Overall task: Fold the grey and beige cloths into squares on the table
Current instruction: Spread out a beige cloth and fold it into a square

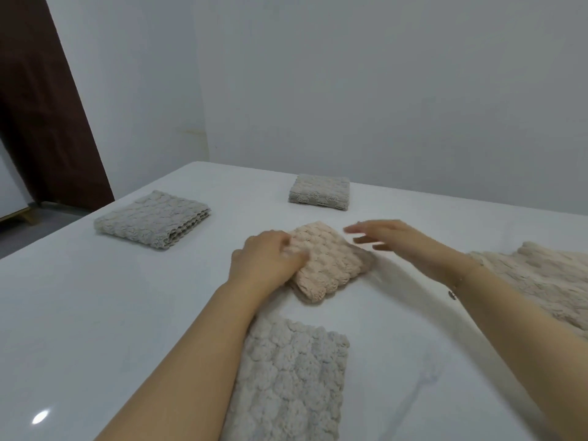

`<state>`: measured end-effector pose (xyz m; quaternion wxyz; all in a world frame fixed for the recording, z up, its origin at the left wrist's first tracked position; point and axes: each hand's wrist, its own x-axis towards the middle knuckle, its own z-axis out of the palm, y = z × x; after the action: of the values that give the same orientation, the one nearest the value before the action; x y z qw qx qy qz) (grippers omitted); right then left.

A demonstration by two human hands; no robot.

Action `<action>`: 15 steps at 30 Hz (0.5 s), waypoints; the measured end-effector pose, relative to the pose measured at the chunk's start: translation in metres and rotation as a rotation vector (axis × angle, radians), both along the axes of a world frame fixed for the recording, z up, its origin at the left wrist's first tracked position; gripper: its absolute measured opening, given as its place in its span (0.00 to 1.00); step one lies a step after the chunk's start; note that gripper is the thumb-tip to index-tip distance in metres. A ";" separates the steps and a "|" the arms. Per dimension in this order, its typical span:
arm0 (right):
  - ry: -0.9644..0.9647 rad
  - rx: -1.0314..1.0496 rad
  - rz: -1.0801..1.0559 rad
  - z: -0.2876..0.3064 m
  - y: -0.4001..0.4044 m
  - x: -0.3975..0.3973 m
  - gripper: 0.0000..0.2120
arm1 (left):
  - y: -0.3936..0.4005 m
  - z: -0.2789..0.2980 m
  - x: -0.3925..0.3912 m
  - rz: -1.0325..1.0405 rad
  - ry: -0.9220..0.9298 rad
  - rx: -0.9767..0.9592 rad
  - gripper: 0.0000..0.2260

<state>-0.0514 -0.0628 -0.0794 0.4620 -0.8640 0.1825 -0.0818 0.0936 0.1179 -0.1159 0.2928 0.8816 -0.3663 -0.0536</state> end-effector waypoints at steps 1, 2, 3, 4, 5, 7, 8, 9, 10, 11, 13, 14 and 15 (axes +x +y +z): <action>-0.003 -0.032 -0.061 0.005 -0.005 0.001 0.15 | 0.001 0.000 0.004 0.094 -0.006 -0.067 0.24; 0.029 -0.086 -0.111 0.008 -0.009 0.003 0.15 | 0.003 0.000 0.007 0.174 -0.024 -0.066 0.23; 0.088 -0.137 -0.139 0.008 -0.012 0.008 0.16 | 0.003 -0.002 0.010 0.227 -0.049 -0.011 0.24; 0.166 -0.178 -0.147 0.007 -0.014 0.014 0.18 | 0.003 -0.004 0.012 0.255 -0.071 0.058 0.25; 0.243 -0.203 -0.141 0.005 -0.014 0.022 0.21 | 0.003 -0.007 0.014 0.269 -0.079 0.105 0.26; 0.325 -0.211 -0.119 0.003 -0.011 0.035 0.26 | 0.003 -0.009 0.017 0.270 -0.059 0.116 0.27; 0.338 -0.209 -0.112 0.002 -0.008 0.039 0.27 | 0.003 -0.009 0.018 0.259 -0.050 0.109 0.27; 0.351 -0.216 -0.102 0.001 -0.005 0.043 0.28 | 0.003 -0.009 0.018 0.240 -0.042 0.108 0.26; 0.375 -0.239 -0.095 0.000 -0.004 0.045 0.28 | 0.003 -0.008 0.017 0.218 -0.026 0.101 0.24; 0.401 -0.259 -0.086 -0.001 -0.002 0.047 0.28 | 0.002 -0.008 0.017 0.195 0.011 0.078 0.22; 0.418 -0.231 -0.081 -0.002 -0.001 0.047 0.25 | 0.001 -0.006 0.016 0.143 0.146 -0.062 0.17; 0.393 -0.168 -0.082 -0.002 -0.002 0.046 0.22 | 0.000 -0.005 0.015 0.118 0.236 -0.174 0.16; 0.342 -0.066 -0.076 -0.001 -0.002 0.043 0.19 | -0.002 -0.003 0.013 0.103 0.335 -0.291 0.15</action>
<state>-0.0086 -0.0646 -0.0807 0.3923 -0.8725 0.2881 0.0432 0.1070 0.1161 -0.1184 0.4759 0.8265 -0.2708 -0.1310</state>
